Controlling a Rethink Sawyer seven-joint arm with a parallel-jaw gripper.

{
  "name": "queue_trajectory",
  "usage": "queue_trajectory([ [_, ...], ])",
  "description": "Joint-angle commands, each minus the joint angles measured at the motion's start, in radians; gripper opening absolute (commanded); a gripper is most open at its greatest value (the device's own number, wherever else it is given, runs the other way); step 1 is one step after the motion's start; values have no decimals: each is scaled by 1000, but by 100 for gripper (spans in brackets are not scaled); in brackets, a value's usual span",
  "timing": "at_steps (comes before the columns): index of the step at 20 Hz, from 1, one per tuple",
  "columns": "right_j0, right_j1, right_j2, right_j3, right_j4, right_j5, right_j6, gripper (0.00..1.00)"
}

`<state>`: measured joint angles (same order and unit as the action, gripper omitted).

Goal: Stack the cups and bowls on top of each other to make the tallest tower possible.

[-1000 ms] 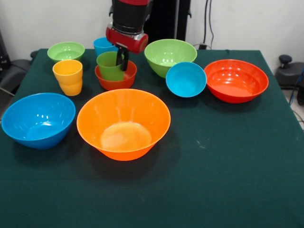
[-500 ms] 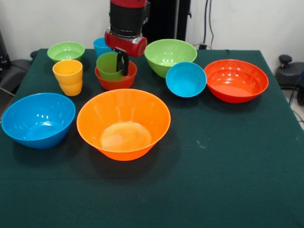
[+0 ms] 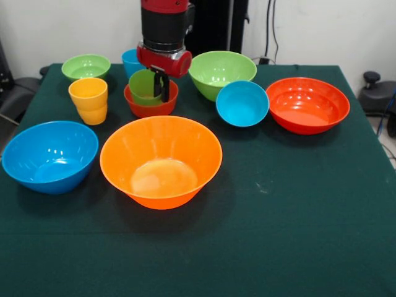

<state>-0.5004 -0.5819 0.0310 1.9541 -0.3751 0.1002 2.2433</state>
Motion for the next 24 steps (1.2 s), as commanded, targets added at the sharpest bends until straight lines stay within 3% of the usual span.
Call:
queue_trajectory([
  [1, 15, 115, 229, -62, 9, 47, -3, 0],
  [24, 62, 150, 253, -104, 61, -12, 70, 0],
])
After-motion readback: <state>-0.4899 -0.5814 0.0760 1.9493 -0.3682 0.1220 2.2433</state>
